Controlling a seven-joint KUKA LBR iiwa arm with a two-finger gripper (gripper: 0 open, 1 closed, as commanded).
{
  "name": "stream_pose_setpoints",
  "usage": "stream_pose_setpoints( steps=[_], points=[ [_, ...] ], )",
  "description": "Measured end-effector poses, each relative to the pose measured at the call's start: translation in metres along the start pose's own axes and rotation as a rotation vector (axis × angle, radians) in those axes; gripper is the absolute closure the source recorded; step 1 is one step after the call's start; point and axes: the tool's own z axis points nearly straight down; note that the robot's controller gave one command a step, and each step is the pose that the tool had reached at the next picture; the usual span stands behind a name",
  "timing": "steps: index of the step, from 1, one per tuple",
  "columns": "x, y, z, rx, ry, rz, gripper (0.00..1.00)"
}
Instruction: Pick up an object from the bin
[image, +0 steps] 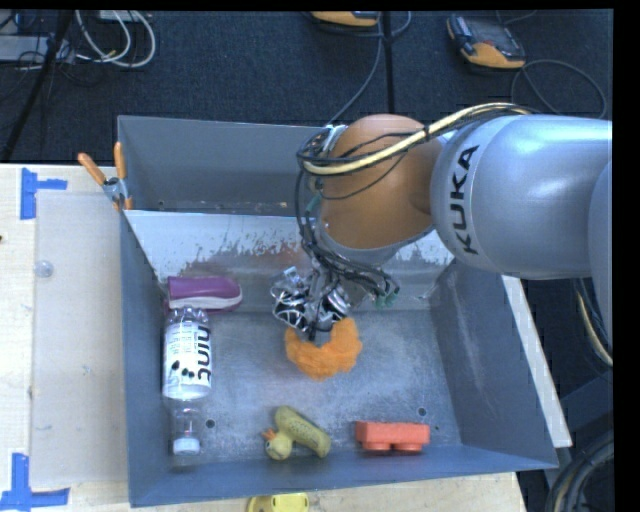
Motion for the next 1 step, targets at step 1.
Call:
stream_pose_setpoints(
  steps=[1],
  points=[
    [0.0076,-0.0281,-0.1825,0.004,-0.009,0.047,1.0]
  ],
)
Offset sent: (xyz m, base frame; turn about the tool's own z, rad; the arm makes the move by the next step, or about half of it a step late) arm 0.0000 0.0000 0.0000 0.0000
